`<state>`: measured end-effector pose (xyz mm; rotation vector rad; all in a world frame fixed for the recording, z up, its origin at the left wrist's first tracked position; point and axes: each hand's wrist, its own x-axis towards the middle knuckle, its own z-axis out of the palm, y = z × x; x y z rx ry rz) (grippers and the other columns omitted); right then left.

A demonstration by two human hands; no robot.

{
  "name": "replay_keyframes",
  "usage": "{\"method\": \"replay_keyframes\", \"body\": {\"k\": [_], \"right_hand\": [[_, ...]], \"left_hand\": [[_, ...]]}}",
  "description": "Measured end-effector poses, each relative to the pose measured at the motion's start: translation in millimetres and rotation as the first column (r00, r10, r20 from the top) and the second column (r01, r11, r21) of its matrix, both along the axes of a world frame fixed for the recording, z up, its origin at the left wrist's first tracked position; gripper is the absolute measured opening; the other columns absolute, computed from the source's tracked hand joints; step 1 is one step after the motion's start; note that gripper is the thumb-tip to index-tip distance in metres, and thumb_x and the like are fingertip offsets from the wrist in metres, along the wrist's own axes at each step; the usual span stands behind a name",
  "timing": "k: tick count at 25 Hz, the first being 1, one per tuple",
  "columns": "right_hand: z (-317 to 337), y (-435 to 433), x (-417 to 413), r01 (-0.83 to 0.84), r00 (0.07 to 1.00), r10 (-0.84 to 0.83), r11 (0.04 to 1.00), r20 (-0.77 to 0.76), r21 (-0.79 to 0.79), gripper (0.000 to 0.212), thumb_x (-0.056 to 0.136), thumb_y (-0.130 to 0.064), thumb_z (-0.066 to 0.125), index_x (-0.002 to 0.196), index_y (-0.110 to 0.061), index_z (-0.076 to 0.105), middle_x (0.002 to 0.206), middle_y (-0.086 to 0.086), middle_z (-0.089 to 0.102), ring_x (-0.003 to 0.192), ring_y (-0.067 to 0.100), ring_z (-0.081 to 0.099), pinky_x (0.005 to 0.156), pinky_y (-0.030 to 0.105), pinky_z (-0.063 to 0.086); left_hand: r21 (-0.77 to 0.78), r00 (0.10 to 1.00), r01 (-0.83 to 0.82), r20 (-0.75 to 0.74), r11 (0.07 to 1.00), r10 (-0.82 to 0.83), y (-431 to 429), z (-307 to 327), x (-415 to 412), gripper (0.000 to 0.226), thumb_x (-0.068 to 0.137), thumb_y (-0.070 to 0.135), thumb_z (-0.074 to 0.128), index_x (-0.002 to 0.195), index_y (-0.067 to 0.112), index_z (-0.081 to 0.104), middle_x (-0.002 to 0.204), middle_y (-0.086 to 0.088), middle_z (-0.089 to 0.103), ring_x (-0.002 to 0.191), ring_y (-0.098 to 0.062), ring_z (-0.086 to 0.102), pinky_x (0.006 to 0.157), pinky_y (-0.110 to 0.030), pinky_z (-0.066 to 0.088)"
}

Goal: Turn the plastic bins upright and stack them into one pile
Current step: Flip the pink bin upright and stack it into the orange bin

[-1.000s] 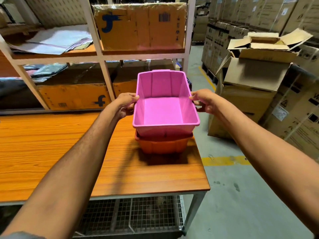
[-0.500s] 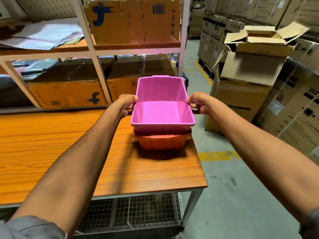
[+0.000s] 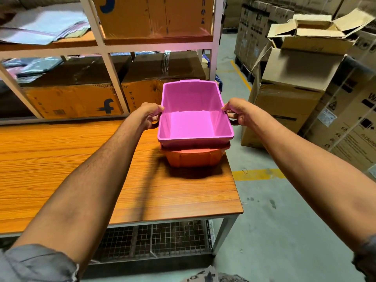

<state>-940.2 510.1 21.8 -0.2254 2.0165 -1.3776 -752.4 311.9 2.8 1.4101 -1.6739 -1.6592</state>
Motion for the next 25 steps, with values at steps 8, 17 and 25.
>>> {"method": "replay_keyframes", "body": {"k": [8, 17, 25], "right_hand": [[2.4, -0.8, 5.3, -0.022, 1.000, 0.021, 1.000, 0.016, 0.018, 0.013, 0.099, -0.002, 0.051, 0.097, -0.009, 0.062, 0.081, 0.003, 0.064, 0.066, 0.012, 0.064, 0.047, 0.025, 0.053], [5.2, 7.7, 6.6, -0.058, 0.998, 0.057, 0.998, -0.035, -0.035, 0.017, 0.098, -0.002, 0.060, 0.114, -0.005, 0.065, 0.107, 0.008, 0.072, 0.086, 0.016, 0.070, 0.070, 0.030, 0.058], [13.6, 44.7, 48.4, -0.223, 0.915, 0.142, 0.958, -0.379, -0.180, 0.021, 0.095, -0.011, 0.067, 0.115, -0.015, 0.070, 0.113, 0.002, 0.070, 0.103, 0.015, 0.068, 0.070, 0.022, 0.055]], "left_hand": [[-0.033, 1.000, -0.030, -0.004, 0.999, 0.030, 11.0, 5.1, 2.0, 0.023, 0.102, 0.007, 0.056, 0.121, 0.007, 0.069, 0.086, -0.002, 0.063, 0.069, -0.011, 0.061, 0.054, -0.027, 0.054], [-0.050, 0.998, -0.066, -0.021, 0.997, 0.065, 22.0, 7.5, 16.0, 0.024, 0.105, 0.007, 0.051, 0.110, 0.013, 0.074, 0.099, -0.004, 0.075, 0.080, -0.012, 0.071, 0.057, -0.025, 0.057], [-0.228, 0.942, -0.269, -0.266, 0.936, 0.206, 88.9, 29.8, 74.7, 0.031, 0.100, 0.016, 0.064, 0.129, 0.025, 0.068, 0.128, 0.003, 0.067, 0.114, -0.010, 0.064, 0.087, -0.028, 0.054]]}}
